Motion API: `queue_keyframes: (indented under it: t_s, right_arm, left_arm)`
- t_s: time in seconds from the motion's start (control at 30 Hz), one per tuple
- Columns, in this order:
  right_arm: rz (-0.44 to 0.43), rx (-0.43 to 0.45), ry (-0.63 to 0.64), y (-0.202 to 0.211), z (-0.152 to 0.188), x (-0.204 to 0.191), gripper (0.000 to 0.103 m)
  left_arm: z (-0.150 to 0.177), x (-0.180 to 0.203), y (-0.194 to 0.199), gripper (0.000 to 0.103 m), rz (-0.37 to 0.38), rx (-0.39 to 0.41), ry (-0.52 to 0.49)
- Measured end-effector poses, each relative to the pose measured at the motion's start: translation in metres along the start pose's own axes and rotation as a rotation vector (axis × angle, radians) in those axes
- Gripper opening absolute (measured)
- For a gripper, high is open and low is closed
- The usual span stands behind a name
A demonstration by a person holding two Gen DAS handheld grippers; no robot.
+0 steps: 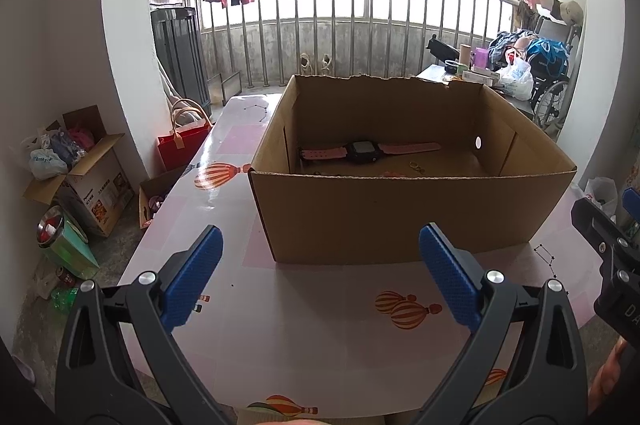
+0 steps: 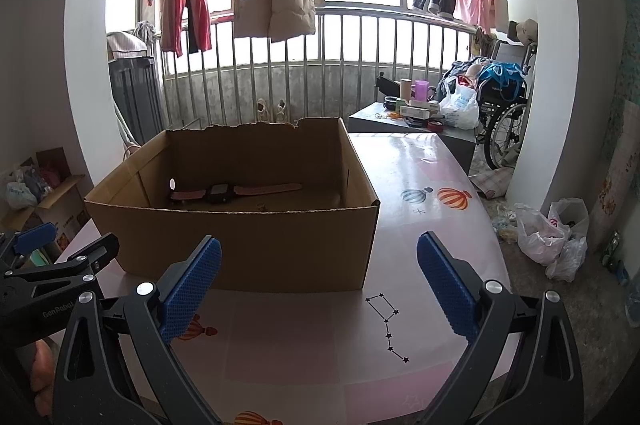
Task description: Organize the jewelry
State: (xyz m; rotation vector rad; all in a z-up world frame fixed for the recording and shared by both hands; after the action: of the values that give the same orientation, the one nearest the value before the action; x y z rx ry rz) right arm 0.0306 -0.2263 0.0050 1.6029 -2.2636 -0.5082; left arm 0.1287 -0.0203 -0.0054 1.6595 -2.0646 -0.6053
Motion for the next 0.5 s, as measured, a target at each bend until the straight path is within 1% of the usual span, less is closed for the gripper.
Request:
queue_keyframes:
  t_s: [0.5]
  right_arm:
    - [0.003,-0.001,0.002,-0.0002,0.0001,-0.0001,0.096]
  left_arm:
    - [-0.0015,-0.0042,-0.0011,0.095,-0.009,0.001,0.000]
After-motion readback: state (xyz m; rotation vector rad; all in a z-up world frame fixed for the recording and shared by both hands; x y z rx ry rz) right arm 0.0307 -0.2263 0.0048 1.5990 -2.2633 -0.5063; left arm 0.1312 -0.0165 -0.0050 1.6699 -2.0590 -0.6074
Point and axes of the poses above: each gripper's, at about its wrist camera, not at the fingertips, and y roughly against the way its jaws point, x to its right, z to its underside, the point moved 3 cm from there along -y, roughly the way its jaws point, and after that the axes turned 6 degrees about y, right-handed, at the moved point
